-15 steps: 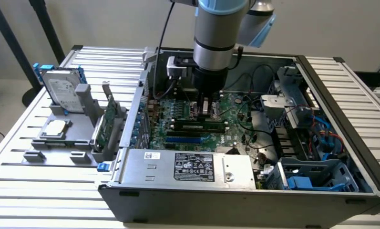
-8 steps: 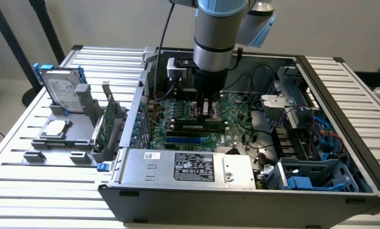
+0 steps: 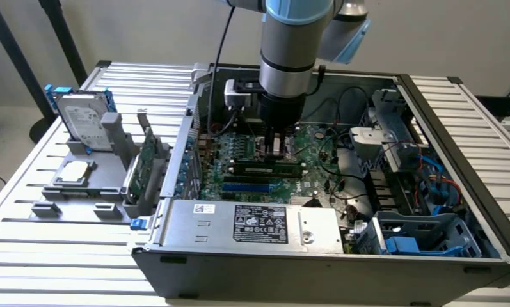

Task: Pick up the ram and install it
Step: 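Press down the ram until it locks into place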

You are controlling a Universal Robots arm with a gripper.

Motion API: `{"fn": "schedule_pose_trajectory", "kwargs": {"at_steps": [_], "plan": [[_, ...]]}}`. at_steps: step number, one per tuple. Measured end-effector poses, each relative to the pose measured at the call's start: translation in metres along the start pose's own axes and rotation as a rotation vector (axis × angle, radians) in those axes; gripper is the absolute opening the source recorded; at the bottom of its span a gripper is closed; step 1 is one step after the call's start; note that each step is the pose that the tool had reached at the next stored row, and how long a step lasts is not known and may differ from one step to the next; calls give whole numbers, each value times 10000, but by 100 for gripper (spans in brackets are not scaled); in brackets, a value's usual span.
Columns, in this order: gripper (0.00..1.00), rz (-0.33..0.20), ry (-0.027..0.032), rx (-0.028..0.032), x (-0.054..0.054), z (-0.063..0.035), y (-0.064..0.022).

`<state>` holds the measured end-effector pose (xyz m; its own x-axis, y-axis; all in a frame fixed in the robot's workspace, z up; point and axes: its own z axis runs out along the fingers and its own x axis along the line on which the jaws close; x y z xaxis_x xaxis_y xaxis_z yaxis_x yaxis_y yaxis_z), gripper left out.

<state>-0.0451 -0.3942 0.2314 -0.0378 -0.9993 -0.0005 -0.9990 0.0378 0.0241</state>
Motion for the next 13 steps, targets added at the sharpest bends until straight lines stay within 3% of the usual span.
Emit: {"fn": "schedule_pose_trajectory", "kwargs": {"at_steps": [13], "plan": [[11,-81,-13,2,-1,29,-2]]}}
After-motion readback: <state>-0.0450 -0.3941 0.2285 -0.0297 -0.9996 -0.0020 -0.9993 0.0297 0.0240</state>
